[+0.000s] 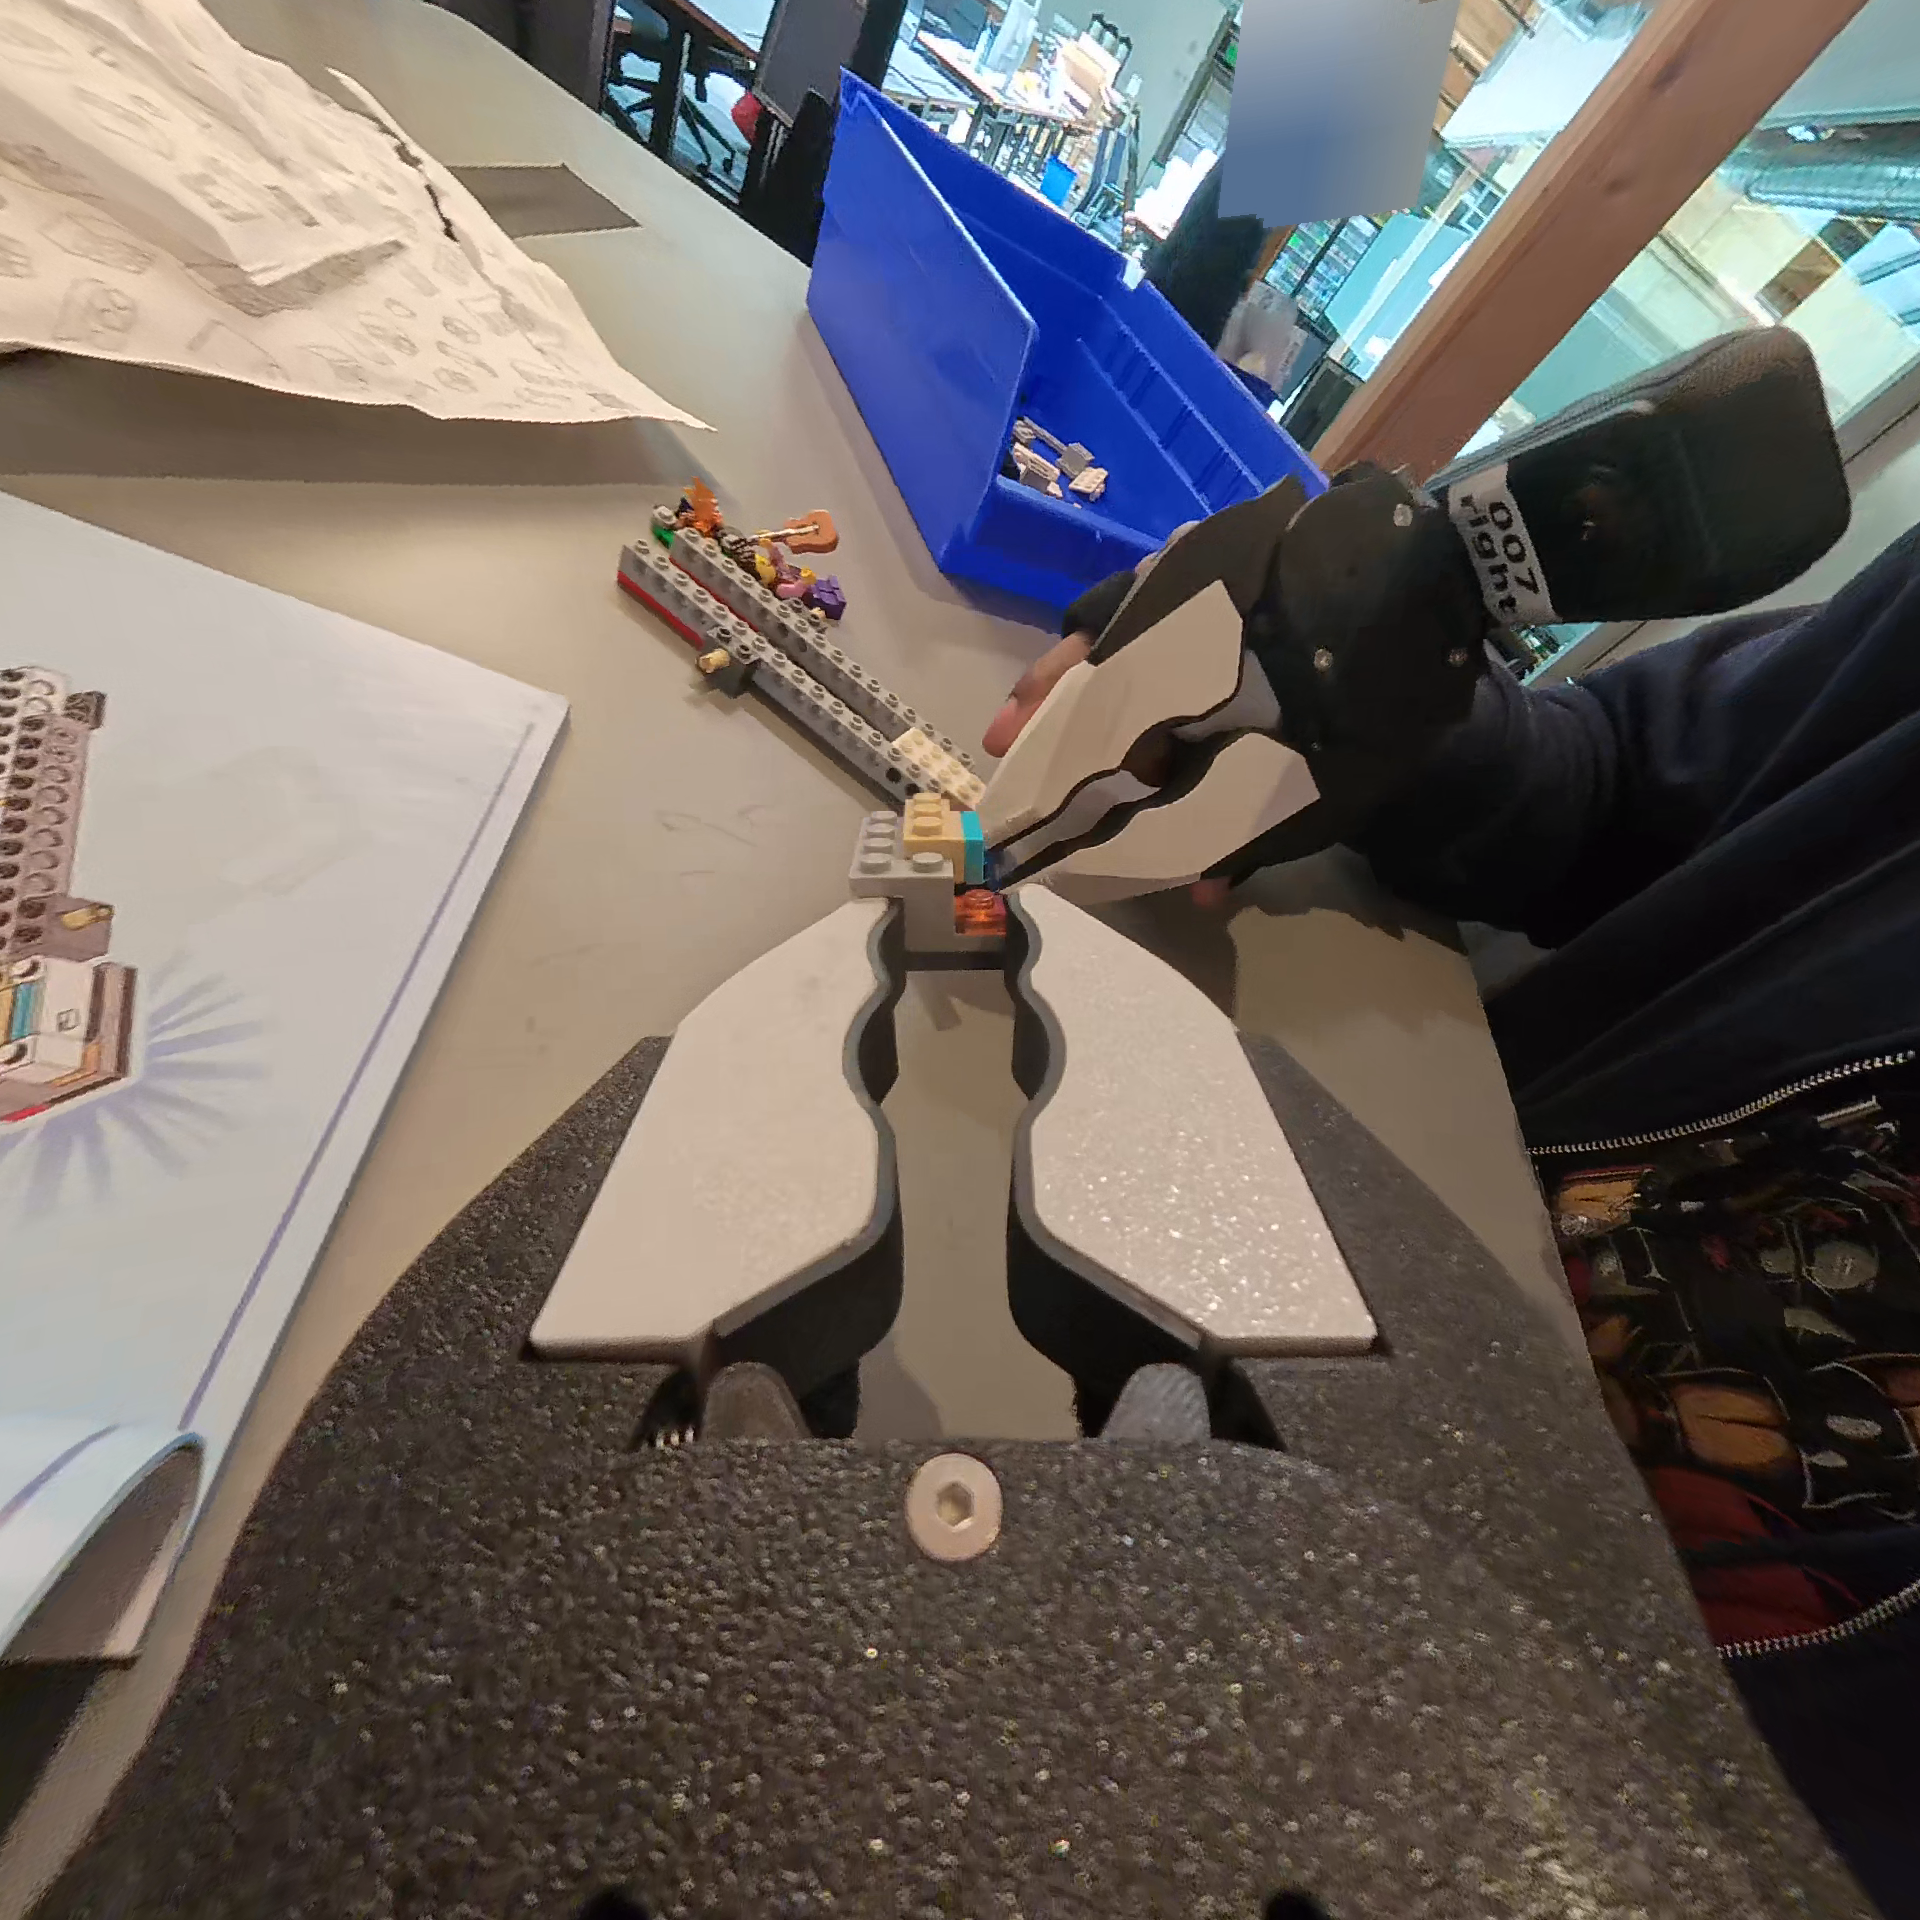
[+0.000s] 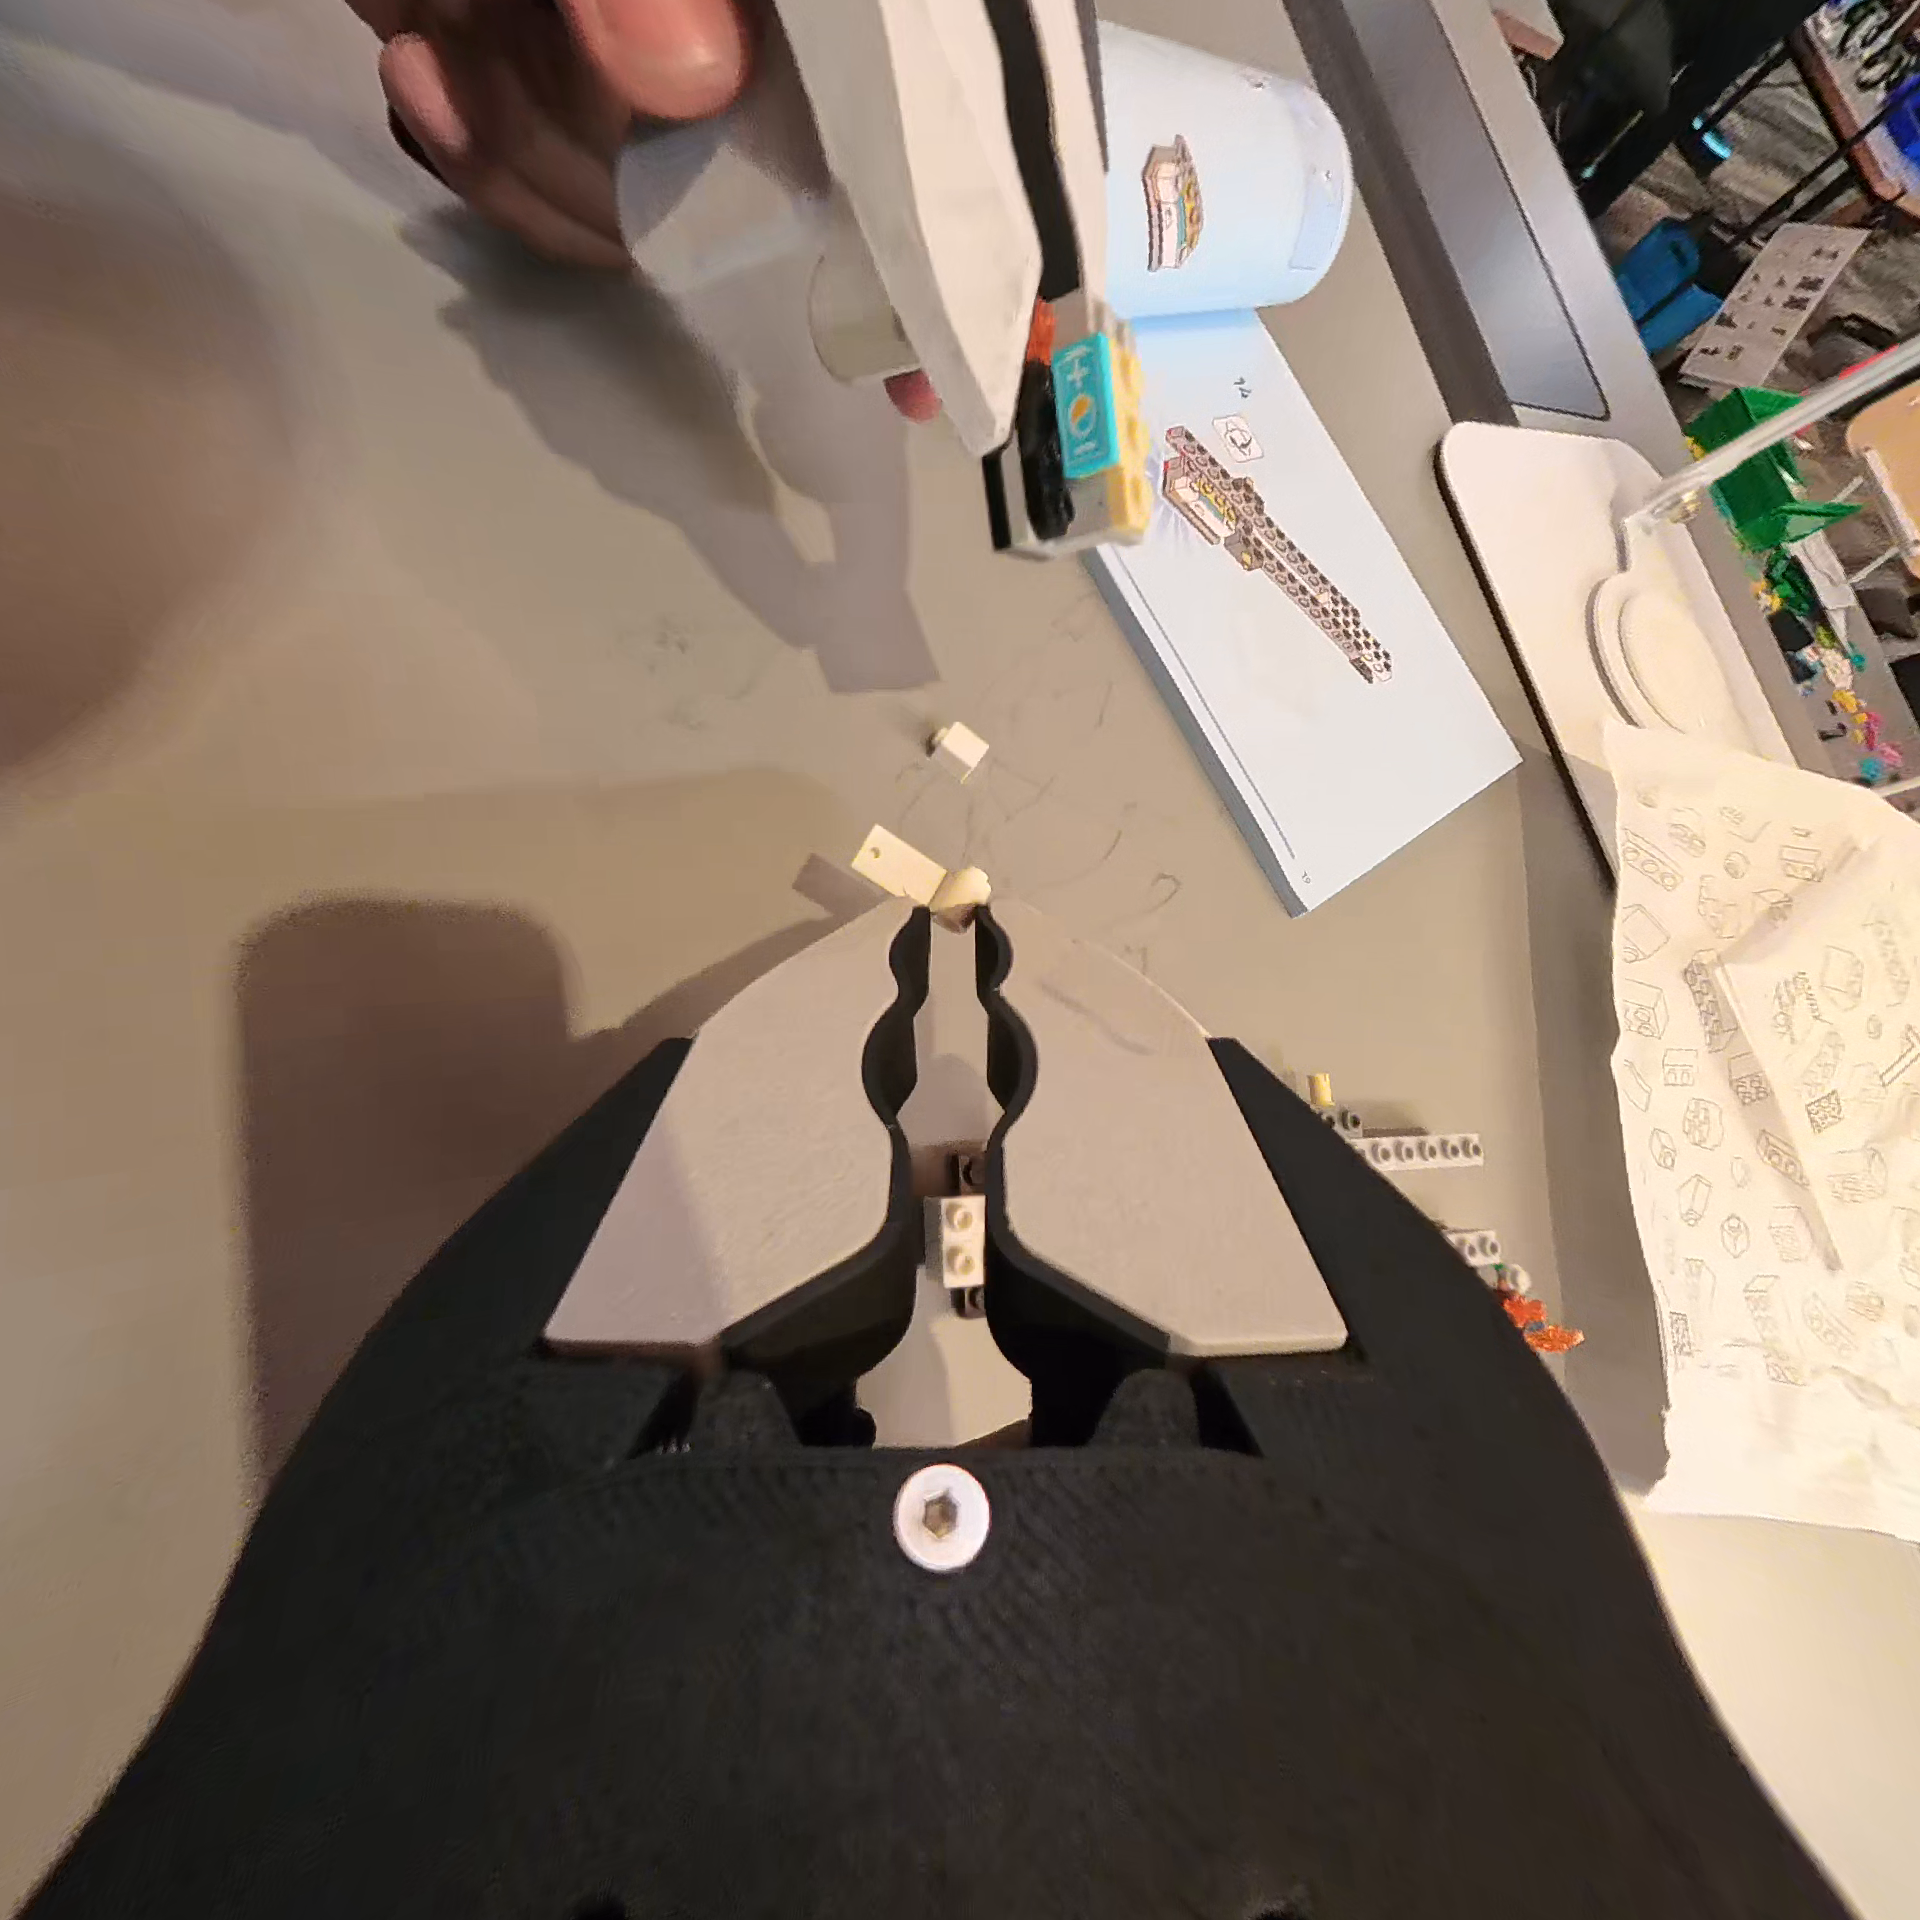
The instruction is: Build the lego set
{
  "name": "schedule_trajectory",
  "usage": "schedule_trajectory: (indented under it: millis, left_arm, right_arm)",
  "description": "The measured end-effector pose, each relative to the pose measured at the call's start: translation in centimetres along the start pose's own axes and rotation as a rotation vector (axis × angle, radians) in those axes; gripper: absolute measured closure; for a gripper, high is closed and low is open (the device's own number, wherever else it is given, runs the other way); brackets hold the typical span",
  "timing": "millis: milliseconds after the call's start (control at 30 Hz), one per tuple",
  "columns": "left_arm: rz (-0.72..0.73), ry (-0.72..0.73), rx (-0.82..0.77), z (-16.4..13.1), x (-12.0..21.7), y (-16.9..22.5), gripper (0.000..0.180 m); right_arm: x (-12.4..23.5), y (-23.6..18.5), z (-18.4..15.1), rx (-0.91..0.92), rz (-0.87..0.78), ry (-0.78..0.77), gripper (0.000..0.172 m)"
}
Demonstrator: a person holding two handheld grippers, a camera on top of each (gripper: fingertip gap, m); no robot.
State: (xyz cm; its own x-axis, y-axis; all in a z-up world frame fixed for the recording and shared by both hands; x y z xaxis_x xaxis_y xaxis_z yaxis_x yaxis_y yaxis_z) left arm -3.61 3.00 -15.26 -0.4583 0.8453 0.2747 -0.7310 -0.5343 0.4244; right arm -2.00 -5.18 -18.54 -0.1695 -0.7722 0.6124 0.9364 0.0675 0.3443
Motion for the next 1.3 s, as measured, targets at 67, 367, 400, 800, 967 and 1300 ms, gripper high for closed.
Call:
schedule_trajectory:
  millis: [67, 367, 400, 800, 967, 1300]
  left_arm:
    - [0.008, 0.001, 0.007, 0.0, 0.3, -0.2, 0.163]
    - [0.016, -0.002, 0.005, -0.1, 0.6, -0.4, 0.163]
    - [0.018, -0.003, 0.005, -0.2, 0.5, -0.5, 0.163]
    - [-0.016, 0.061, 0.001, 0.4, -0.2, -0.2, 0.163]
    - [-0.034, 0.064, -0.002, 0.4, -0.7, 0.1, 0.163]
    - [-0.052, 0.079, -0.005, 0.7, -0.8, 0.6, 0.163]
  right_arm:
    - [-0.2, 0.0, 0.2, -0.010, -0.007, 0.012, 0.164]
    - [-0.7, 0.8, 0.6, 0.000, -0.130, 0.062, 0.164]
    - [-0.6, 1.1, 0.6, 0.014, -0.163, 0.072, 0.164]
    - [2.6, 3.2, 3.0, 0.259, -0.623, 0.278, 0.164]
    - [2.7, 3.2, 3.2, 0.270, -0.639, 0.290, 0.164]
    - [2.4, 3.0, 3.1, 0.258, -0.619, 0.283, 0.164]
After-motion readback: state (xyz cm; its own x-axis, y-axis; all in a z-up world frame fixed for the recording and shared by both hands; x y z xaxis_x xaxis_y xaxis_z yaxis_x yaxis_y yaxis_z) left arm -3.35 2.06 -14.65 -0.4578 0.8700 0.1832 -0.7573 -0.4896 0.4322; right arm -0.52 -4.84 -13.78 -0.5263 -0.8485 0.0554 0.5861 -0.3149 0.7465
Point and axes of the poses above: each gripper's, where its closed fingertips meet, x back along the fingers, z out of its top, y = z × x across the jaws, the point moved 2 cm from there along x, back along the fingers, and after that the axes turned 3 degrees about -x, right-handed, at the moved point
